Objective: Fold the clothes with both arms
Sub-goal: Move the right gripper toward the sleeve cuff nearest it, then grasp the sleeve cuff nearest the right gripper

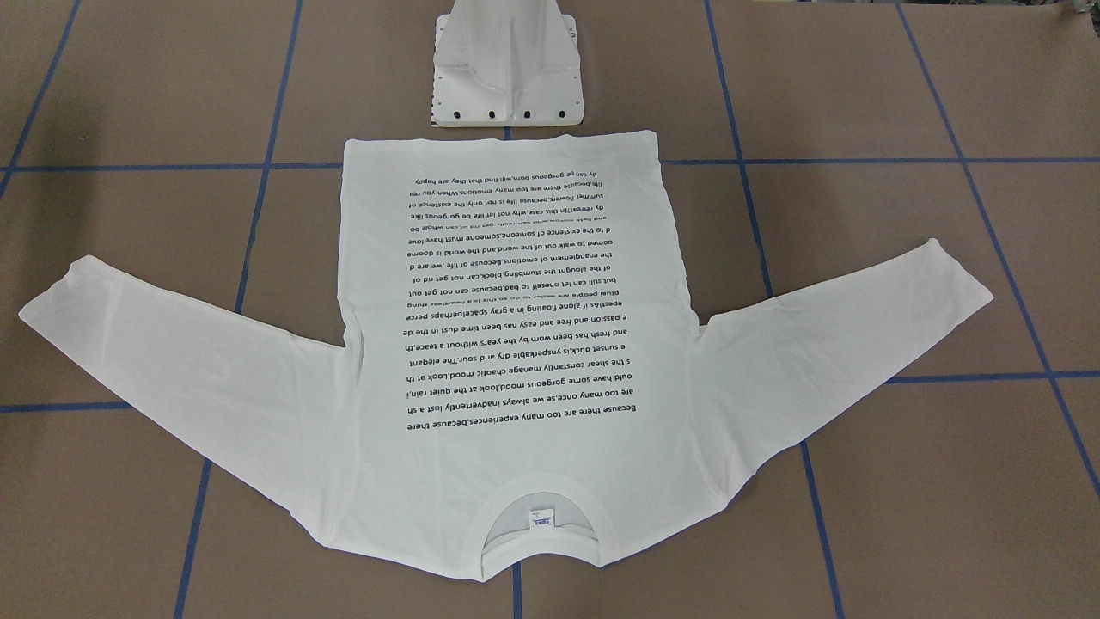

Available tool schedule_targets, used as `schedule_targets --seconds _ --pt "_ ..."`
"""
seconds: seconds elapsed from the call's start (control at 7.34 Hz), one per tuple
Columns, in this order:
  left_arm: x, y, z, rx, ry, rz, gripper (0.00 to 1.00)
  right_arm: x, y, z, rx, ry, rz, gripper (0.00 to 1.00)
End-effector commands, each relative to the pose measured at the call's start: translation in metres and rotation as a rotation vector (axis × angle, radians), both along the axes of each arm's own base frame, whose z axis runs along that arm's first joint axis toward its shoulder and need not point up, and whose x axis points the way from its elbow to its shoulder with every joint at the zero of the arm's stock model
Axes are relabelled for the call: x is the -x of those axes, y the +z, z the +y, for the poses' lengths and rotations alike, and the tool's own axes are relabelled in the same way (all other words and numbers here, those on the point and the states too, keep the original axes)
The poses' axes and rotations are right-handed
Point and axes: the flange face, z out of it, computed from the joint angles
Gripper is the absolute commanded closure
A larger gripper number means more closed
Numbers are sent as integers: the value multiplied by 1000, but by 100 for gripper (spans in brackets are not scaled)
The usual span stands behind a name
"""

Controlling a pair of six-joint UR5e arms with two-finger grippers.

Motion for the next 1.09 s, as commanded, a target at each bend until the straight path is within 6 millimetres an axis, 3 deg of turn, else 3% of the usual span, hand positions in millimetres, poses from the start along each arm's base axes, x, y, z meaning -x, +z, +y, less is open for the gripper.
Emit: schedule_targets --seconds 0.0,0.27,0.55,0.95 --pt "0 3 4 2 4 0 0 60 24 44 31 97 -86 0" --pt "1 6 9 -3 5 0 0 105 48 59 37 128 -80 3" --pt "1 10 13 -14 5 0 0 154 54 69 45 156 -25 11" --pt "1 10 13 -16 5 0 0 171 64 79 79 134 -20 22"
